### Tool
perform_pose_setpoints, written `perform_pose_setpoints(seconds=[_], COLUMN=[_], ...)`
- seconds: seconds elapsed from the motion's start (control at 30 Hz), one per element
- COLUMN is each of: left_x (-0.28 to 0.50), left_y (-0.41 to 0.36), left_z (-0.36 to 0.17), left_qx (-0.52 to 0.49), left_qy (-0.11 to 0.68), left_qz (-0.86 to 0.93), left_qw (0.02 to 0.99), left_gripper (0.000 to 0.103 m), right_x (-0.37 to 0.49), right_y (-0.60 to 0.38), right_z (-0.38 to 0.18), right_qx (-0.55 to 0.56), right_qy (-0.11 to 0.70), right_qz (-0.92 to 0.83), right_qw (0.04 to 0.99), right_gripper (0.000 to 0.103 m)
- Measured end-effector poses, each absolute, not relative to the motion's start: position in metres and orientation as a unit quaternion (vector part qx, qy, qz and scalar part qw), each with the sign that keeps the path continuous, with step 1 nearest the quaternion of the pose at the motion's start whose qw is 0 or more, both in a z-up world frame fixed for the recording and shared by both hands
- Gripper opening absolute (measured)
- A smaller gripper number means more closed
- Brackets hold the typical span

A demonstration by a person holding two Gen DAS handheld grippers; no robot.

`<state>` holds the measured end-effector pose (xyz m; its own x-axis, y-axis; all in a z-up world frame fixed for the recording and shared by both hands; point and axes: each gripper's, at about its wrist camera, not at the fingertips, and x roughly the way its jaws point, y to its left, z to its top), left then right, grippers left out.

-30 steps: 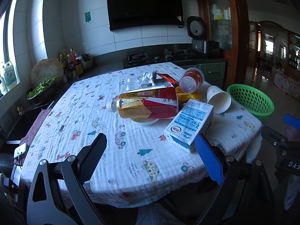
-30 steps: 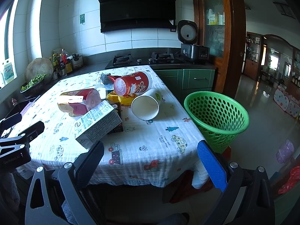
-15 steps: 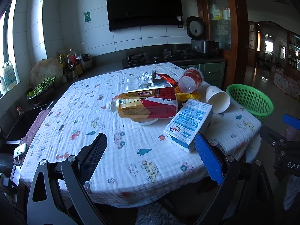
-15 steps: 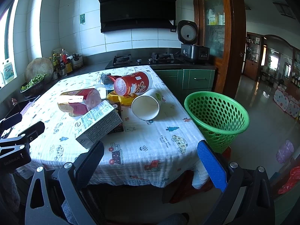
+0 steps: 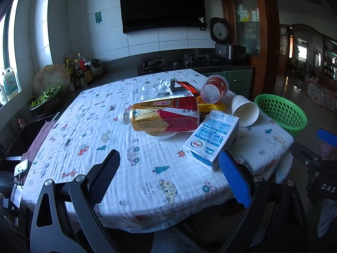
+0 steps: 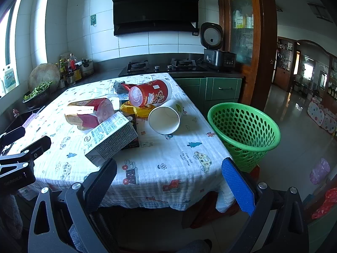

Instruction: Collect trash

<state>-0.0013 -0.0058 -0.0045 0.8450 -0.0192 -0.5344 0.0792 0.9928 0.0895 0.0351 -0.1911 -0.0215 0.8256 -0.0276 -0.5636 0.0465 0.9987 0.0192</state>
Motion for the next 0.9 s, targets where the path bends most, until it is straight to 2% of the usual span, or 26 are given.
perform_pose_setpoints(seconds=[0.9], left_x=[0.0015], left_y=[-0.0054], left_z=[-0.0071], left_qx=[0.054], left_qy=[0.279], left_qz=[-0.024], left_qw=[0.958], left_gripper=[0.093], right_x=[0.0354], right_y=[-0.1899], right_z=[-0.0226], right_qx=[0.014], right_qy=[0.295], right_qz=[-0.019], right_qw=[0.955], right_gripper=[0.097])
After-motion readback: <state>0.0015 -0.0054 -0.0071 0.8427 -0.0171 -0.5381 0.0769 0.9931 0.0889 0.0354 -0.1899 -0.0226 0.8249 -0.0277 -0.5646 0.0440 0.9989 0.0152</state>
